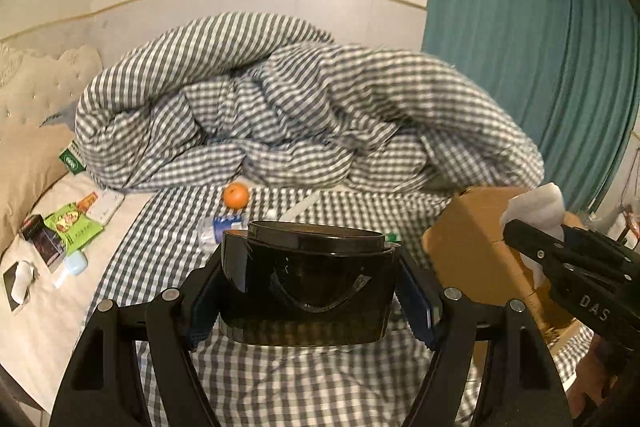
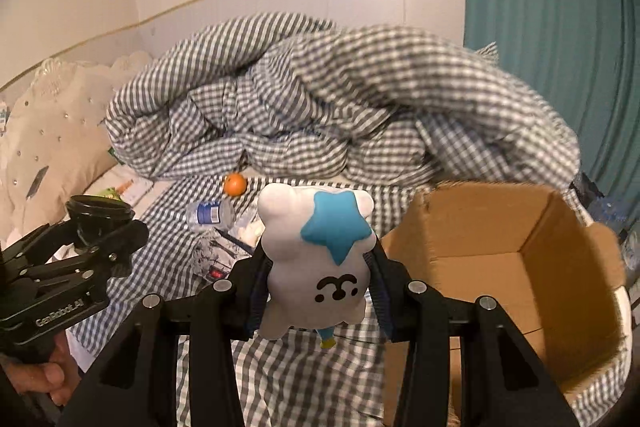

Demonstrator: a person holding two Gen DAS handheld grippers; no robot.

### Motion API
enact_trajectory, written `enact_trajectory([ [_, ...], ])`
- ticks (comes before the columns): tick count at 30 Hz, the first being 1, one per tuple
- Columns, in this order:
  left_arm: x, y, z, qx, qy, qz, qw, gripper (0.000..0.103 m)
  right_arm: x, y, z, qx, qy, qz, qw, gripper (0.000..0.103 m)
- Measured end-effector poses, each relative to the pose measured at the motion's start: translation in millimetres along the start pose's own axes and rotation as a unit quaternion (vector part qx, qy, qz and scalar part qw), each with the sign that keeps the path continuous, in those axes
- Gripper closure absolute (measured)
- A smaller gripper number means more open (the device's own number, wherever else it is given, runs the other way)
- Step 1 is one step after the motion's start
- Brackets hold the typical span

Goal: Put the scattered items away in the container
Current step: 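Carry both items over the cardboard box and open both grippers to drop them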

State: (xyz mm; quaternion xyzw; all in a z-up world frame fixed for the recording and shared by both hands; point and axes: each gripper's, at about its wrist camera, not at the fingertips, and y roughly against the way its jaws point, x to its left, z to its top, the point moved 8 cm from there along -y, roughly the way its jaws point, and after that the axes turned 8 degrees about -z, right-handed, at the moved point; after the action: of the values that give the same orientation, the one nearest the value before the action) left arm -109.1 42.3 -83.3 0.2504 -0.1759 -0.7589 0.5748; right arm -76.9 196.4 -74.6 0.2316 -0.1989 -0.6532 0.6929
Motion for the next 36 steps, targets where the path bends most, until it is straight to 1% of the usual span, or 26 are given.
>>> enact_trajectory([
  [7,-38,22,15,-0.020,-0.020,-0.015,0.9995,0.025,-31,39,8,-0.027,-0.015,-0.016,0.999,0.060],
  [11,-62,29,21,-0.028,-0.031,-0.027,0.9987,0.025,-57,56,7,-0.038,-0.026,-0.033,0.998,0.060],
  [16,-99,26,25,-0.030,-0.039,-0.048,0.9976,0.025,-100,72,1,-0.037,-0.041,-0.064,0.996,0.060],
  [19,-118,25,26,-0.033,-0.039,-0.064,0.9966,0.025,-129,75,-5,-0.029,-0.042,-0.088,0.995,0.060],
  [23,-146,21,24,-0.028,-0.052,-0.082,0.9949,0.025,-171,57,-20,-0.001,-0.051,-0.112,0.992,0.060],
  [27,-170,19,20,-0.024,-0.070,-0.092,0.9930,0.025,-210,20,-42,0.042,-0.063,-0.129,0.989,0.059],
  [30,-178,17,19,-0.025,-0.076,-0.091,0.9926,0.025,-226,-5,-58,0.072,-0.075,-0.126,0.987,0.060],
  [36,-194,3,16,-0.014,-0.082,-0.093,0.9922,0.025,-244,-32,-81,0.107,-0.079,-0.128,0.983,0.059],
])
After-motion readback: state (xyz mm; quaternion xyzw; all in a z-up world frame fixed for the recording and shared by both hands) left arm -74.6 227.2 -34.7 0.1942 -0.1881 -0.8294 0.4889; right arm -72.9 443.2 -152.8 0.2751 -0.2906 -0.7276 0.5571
